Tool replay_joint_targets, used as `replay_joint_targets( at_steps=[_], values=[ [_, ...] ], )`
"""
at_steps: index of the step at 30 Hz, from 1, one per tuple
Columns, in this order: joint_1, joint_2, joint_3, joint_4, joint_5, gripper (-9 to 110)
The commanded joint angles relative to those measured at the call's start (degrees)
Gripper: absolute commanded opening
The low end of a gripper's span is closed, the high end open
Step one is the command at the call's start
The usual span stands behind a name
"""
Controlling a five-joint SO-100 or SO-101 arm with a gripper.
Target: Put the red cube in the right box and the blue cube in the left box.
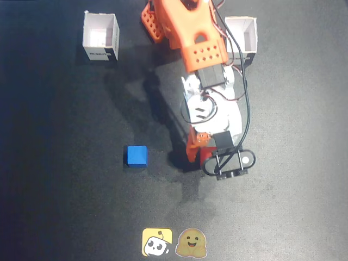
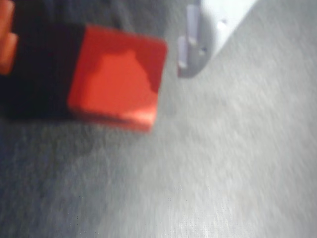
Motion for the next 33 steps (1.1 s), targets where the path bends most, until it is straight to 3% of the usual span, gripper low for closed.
replay_joint_targets(
  at_steps=[1,16,33],
  values=[
    [-0.44,-0.62,-2.99,-1.76,0.70,26],
    [-0.70,-7.38,-2.72,-4.66,1.58,25],
    [0.18,-9.23,2.11,-10.46,1.76,12]
  ],
)
